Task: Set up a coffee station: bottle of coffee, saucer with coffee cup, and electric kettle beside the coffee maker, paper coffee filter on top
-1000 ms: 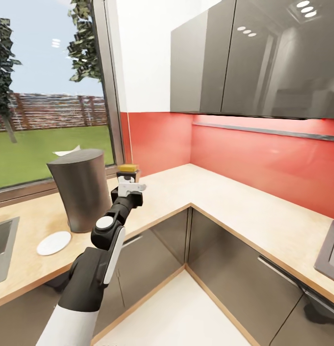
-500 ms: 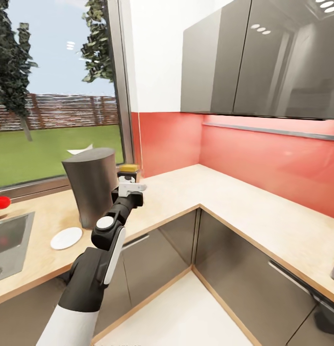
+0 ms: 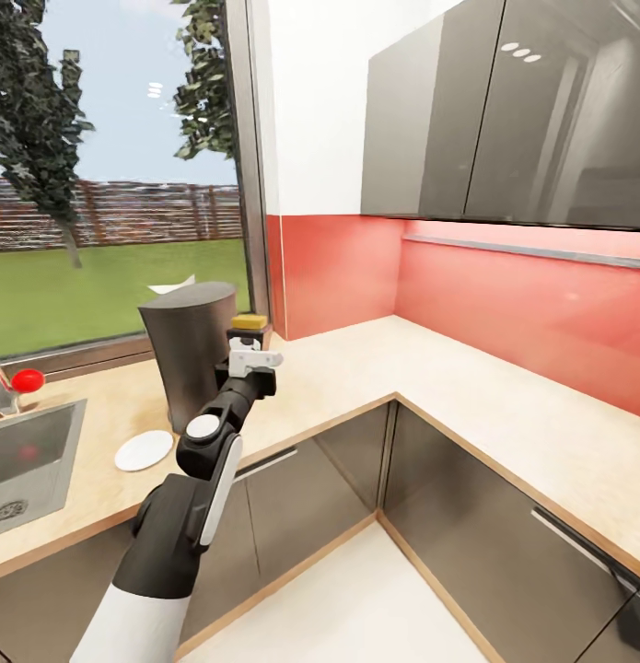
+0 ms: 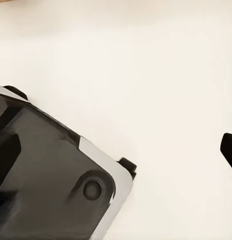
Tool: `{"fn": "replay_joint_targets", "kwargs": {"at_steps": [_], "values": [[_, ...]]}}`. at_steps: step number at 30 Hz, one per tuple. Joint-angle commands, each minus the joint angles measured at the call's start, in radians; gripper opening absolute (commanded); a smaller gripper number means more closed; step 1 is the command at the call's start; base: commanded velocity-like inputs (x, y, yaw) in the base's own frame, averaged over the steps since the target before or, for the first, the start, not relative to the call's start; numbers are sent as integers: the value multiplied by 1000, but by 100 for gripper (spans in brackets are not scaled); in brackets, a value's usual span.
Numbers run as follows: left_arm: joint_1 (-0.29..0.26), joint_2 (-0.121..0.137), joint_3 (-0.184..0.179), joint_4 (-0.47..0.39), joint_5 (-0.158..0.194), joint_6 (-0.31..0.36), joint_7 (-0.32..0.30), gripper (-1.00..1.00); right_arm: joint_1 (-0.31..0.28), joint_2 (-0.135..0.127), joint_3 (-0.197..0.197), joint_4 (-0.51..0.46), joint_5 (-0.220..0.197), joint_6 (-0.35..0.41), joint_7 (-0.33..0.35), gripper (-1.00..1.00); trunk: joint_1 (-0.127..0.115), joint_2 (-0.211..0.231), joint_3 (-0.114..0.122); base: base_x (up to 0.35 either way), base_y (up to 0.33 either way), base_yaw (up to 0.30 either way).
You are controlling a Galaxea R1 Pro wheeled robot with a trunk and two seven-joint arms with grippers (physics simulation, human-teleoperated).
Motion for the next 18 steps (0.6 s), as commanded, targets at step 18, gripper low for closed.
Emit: {"fn": "replay_joint_targets", "kwargs": {"at_steps": [18], "values": [[-2, 0, -1, -1, -11, 10, -1, -100, -1, 67, 27, 28, 122, 0, -130, 100, 0, -1, -2, 24, -71, 96]]}}
